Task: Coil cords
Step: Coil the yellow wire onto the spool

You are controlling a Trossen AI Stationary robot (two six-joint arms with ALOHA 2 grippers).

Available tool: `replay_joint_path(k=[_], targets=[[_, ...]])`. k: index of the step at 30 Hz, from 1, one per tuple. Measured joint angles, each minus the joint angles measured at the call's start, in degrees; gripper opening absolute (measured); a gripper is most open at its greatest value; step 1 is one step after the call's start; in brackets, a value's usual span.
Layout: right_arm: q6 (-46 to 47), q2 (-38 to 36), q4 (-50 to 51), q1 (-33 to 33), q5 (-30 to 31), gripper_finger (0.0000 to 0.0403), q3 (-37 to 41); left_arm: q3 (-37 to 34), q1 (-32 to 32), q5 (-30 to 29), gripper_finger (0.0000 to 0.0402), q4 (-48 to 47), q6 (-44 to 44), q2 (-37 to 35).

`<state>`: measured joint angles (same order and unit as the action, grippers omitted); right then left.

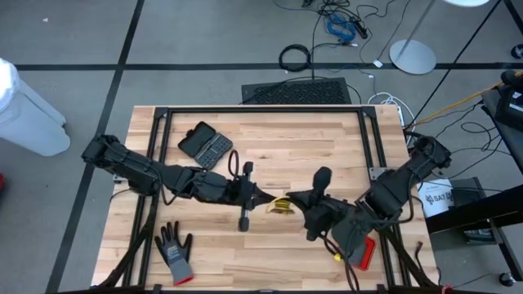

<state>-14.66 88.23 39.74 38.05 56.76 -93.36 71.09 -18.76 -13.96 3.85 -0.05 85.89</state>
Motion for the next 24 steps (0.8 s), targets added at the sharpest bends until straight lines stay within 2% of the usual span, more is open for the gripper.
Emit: replay_joint_path(k=[13,24], targets=[[6.5,0.0,1.2,5.2,17.6,0.0000,0.0,0.0,-0.5,-13.4,0.0001,2.8,4.1,0.0],[16.3,0.0,6.6,5.4,21.1,0.0000,0.0,0.0,-3.9,-17.6,0.0001,10.8,-1.8,0.0]])
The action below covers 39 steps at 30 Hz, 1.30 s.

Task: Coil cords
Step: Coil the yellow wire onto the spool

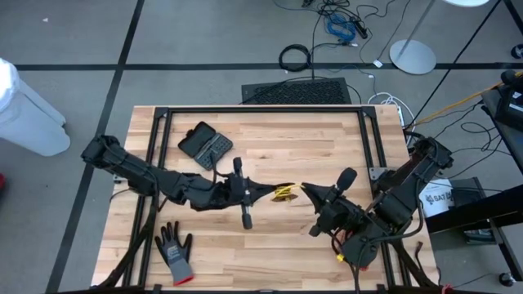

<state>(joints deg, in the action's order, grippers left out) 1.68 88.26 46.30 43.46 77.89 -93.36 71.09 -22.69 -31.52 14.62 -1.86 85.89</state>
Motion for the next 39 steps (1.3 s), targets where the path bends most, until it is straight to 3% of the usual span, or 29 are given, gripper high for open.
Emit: replay_joint_path(k=[6,19,32,39], targets=[[0.8,0.0,0.5,0.0,0.3,0.0000,0.0,0.0,-0.7,-4.6,0.0001,0.1,-2.1,0.0],[10.9,0.0,9.2,-2.2,-1.7,0.0000,0.0,0.0,-1.5,-3.1,0.0001,2.1,-3.4,0.0],[17.1,0.0,9.3,-2.7,-8.6,0.0000,0.0,0.0,-1.8,-4.4,0.0001,9.3,-10.0,0.0],[19.1,0.0,9.3,-2.7,-8.9,0.0000,0.0,0.0,-1.8,-4.8,0.0001,12.0,-12.2,0.0]])
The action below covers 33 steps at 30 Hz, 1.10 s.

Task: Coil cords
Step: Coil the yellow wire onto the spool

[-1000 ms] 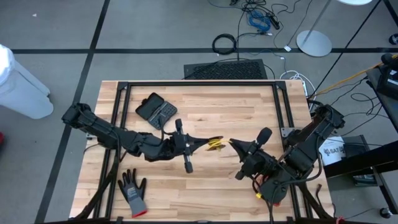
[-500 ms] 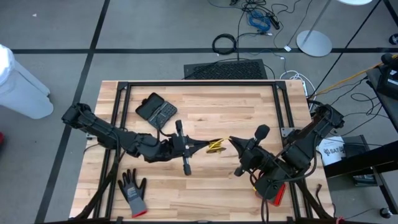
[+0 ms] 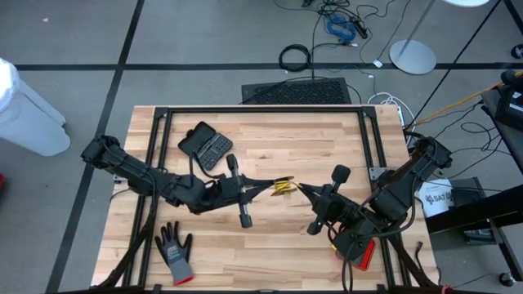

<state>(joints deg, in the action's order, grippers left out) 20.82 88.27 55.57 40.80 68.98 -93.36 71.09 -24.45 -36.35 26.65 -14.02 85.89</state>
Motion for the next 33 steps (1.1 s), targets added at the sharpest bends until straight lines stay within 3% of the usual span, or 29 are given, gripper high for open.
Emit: replay_joint_path(k=[10,16,22,33], targets=[[1.0,0.0,-4.2,-0.6,-0.4,0.0000,0.0,0.0,0.6,0.5,0.0001,5.2,-0.3,0.3],[-1.9,1.5,-8.5,-2.5,-4.9,0.0000,0.0,0.0,1.6,1.6,0.0001,10.5,-0.3,3.9],[-4.9,3.4,-10.7,-3.7,-5.1,0.0000,0.0,0.0,2.9,1.6,0.0001,13.6,-1.4,6.4],[-8.6,3.6,-15.3,-3.3,-4.9,0.0000,0.0,0.0,3.1,-1.5,0.0001,11.8,-2.8,6.6]])
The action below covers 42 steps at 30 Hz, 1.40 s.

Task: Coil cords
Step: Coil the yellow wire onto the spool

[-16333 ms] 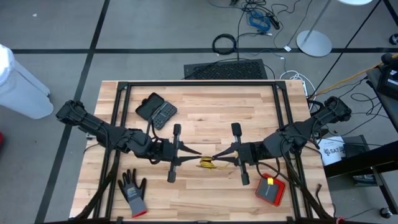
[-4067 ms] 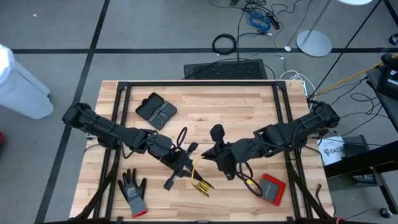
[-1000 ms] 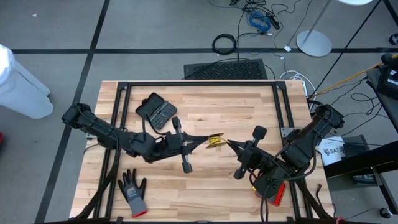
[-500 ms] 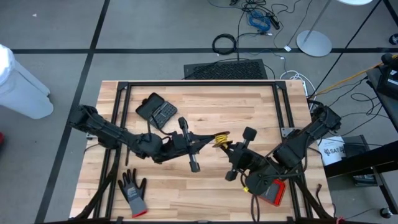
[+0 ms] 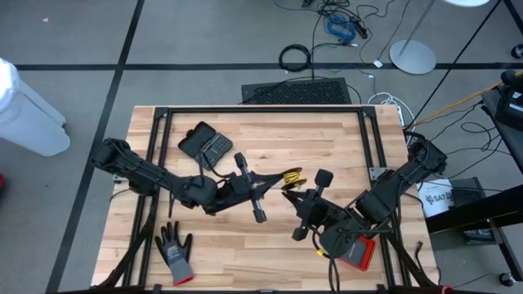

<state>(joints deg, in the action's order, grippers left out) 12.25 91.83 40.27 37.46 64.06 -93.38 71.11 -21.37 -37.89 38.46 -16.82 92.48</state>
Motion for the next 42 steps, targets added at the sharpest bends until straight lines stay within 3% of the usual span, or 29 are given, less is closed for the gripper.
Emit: replay_joint_path(k=[19,29,42], targets=[[0.0,0.0,-2.4,0.0,-0.2,0.0000,0.1,0.1,-0.5,-6.2,0.0001,-4.8,-2.1,0.8],[1.0,-0.1,-2.5,-1.5,-6.7,0.0000,0.1,0.0,-0.5,-6.5,0.0001,-6.9,-3.7,2.3],[0.7,-0.3,-1.9,-1.5,-7.7,0.0000,0.1,0.0,-0.9,-6.5,0.0001,-11.4,-8.6,2.3]])
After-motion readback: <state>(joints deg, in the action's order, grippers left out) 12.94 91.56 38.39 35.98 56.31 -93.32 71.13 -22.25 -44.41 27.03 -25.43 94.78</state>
